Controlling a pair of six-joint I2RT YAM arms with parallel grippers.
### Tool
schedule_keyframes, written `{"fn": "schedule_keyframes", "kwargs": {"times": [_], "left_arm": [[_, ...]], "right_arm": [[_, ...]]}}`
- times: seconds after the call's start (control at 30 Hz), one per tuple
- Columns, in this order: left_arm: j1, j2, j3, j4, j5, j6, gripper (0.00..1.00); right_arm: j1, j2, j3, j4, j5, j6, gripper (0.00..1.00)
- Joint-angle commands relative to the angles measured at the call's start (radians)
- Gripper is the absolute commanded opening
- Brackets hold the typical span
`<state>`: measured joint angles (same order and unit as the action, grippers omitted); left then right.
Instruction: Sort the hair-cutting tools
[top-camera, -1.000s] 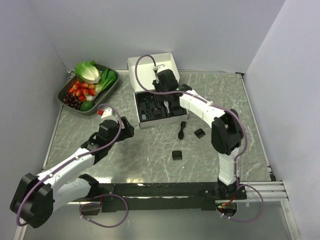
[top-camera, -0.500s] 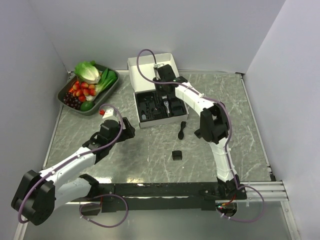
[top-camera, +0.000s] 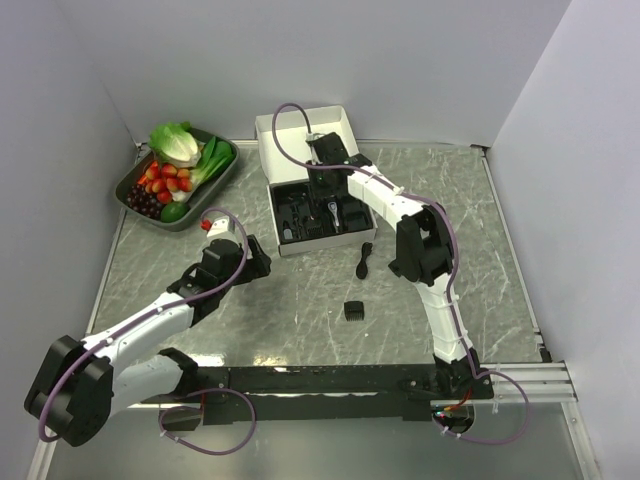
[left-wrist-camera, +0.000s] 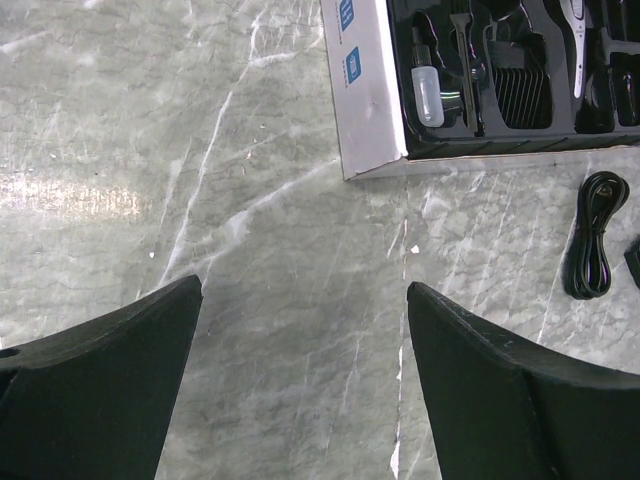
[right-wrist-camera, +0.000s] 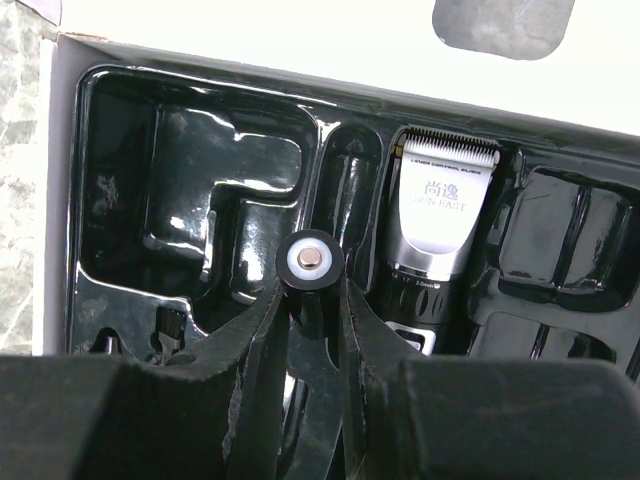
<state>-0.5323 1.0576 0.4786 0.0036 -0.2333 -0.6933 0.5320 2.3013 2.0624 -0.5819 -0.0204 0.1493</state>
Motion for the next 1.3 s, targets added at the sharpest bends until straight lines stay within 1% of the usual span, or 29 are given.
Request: {"fn": "schedule_keyframes", "kwargs": {"times": [0.0,0.07,0.23,0.4,0.6,0.7,0.8,0.83,0.9,0.97,1.03,1.27], "left_arm": [[-0.008,0.004,0.015,0.038,0.009,0.009,0.89],[-0.008,0.002,0.015,0.041,0.009,0.009,0.89],[-0.009,0.001,0.017,0.039,0.009,0.011,0.89],[-0.009,0.001,0.017,0.038,0.008,0.011,0.89],[-0.012,-0.001,0.018,0.035,0.005,0.012,0.89],[-0.011,-0.002,0.017,0.035,0.003,0.012,0.89],[-0.011,-0.004,0.014,0.036,0.005,0.011,0.89],[-0.011,-0.004,0.014,0.035,0.005,0.011,0.89],[-0.011,-0.005,0.015,0.036,0.005,0.011,0.89],[-0.011,-0.004,0.014,0.038,0.006,0.011,0.89],[-0.011,-0.005,0.012,0.039,0.006,0.011,0.89],[-0.012,-0.004,0.012,0.041,0.006,0.009,0.89]], "right_arm": [[-0.004,0.023,0.067,-0.016,-0.001,0.009,0.03],[-0.007,0.027,0.062,-0.018,0.005,0.009,0.04],[-0.006,0.030,0.050,-0.012,0.004,0.007,0.09],[-0.006,0.041,0.065,-0.013,0.007,0.007,0.09],[-0.006,0.064,0.090,-0.027,0.004,0.009,0.11],[-0.006,0.060,0.082,-0.022,0.004,0.009,0.16],[-0.006,0.055,0.079,-0.021,0.004,0.009,0.24],[-0.004,0.052,0.079,-0.022,0.004,0.009,0.29],[-0.006,0.040,0.073,-0.015,0.004,0.009,0.32],[-0.004,0.026,0.059,-0.006,0.005,0.009,0.40],[-0.004,0.009,0.050,0.004,0.005,0.006,0.45],[0.000,-0.048,0.031,0.019,0.013,-0.008,0.52]]}}
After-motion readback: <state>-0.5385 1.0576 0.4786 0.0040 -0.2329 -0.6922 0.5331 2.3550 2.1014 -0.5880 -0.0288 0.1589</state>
